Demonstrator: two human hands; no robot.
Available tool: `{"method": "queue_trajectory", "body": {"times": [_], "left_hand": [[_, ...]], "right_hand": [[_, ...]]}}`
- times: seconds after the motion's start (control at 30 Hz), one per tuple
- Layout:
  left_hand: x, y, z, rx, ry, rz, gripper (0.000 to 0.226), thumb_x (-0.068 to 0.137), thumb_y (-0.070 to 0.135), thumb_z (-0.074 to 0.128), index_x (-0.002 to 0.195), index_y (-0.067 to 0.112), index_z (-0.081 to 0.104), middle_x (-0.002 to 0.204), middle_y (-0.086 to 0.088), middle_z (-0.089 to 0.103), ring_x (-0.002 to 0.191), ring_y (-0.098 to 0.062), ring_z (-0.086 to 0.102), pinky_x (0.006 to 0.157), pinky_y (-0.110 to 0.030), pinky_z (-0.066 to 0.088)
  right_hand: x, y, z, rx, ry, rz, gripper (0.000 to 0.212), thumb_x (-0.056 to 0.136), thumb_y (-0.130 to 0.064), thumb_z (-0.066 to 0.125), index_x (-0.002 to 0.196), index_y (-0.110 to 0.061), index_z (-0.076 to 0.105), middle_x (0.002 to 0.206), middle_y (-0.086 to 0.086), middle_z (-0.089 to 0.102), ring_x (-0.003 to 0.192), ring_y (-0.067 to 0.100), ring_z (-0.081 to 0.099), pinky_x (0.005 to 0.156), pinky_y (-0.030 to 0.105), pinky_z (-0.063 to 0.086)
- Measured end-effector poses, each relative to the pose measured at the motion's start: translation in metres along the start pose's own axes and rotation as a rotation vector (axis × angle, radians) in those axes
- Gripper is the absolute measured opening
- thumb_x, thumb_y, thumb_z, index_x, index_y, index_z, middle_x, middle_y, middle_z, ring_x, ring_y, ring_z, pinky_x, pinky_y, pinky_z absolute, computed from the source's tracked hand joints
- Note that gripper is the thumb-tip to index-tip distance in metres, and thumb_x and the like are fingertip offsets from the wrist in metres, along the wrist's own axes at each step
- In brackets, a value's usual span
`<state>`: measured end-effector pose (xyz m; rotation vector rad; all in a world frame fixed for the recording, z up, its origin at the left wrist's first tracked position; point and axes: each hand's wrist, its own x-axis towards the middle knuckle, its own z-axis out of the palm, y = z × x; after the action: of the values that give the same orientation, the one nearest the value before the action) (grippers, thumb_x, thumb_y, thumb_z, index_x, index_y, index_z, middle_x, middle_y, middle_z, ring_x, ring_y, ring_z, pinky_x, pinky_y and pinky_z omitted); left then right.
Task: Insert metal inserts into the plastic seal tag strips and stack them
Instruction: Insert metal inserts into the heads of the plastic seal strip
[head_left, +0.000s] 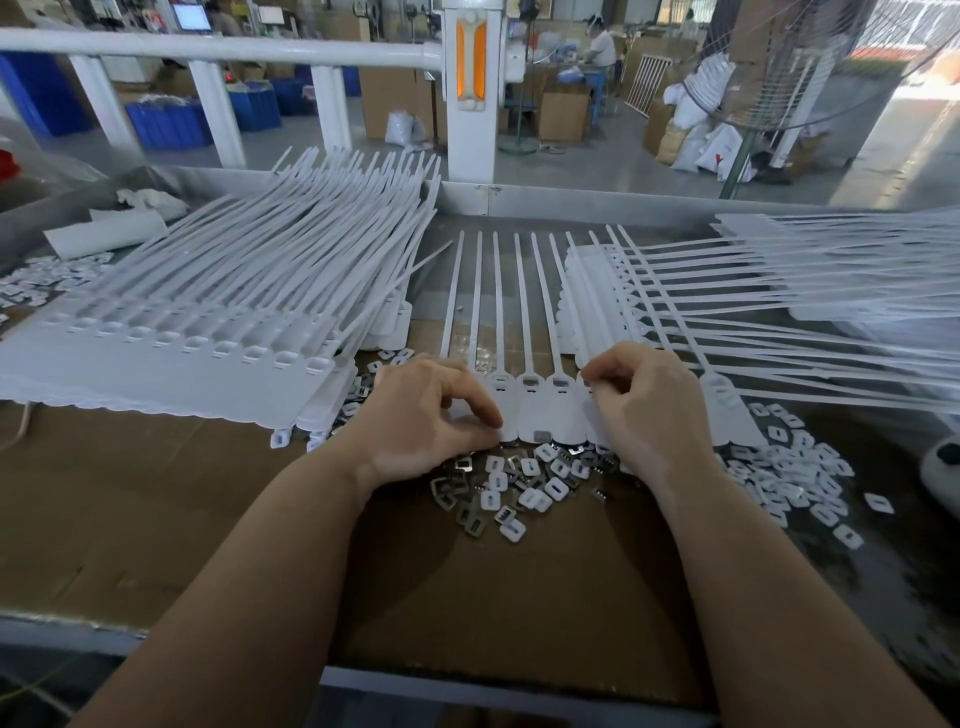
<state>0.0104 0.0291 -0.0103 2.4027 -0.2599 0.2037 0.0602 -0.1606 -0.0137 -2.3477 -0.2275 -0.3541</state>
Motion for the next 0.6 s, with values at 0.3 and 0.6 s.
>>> {"method": "queue_trajectory", "body": {"times": [0.3, 0.6], "left_hand": [[-0.0004, 0.0025, -0.0040, -0.109, -0.060, 0.023, 0.013, 0.071, 0.023, 0.078, 0.070, 0.034, 0.072, 0.079, 0.018, 0.063, 0.085, 0.001, 0.054, 0.071, -0.008, 0.039], [-0.0008, 0.0043, -0.0036, -0.078, -0.154, 0.054, 0.019, 0.071, 0.019, 0.077, 0.072, 0.037, 0.070, 0.082, 0.018, 0.061, 0.089, 0.002, 0.053, 0.086, -0.023, 0.039]], "right_hand": [[0.0008, 0.0006, -0.0003, -0.010, 0.001, -0.005, 0.020, 0.086, -0.005, 0.054, 0.090, -0.018, 0.069, 0.092, -0.002, 0.067, 0.087, 0.014, 0.060, 0.079, 0.026, 0.047], [0.0017, 0.0006, -0.0006, -0.014, -0.006, 0.002, 0.020, 0.086, -0.005, 0.054, 0.091, -0.018, 0.069, 0.093, -0.001, 0.066, 0.087, 0.014, 0.059, 0.082, 0.028, 0.048]]}}
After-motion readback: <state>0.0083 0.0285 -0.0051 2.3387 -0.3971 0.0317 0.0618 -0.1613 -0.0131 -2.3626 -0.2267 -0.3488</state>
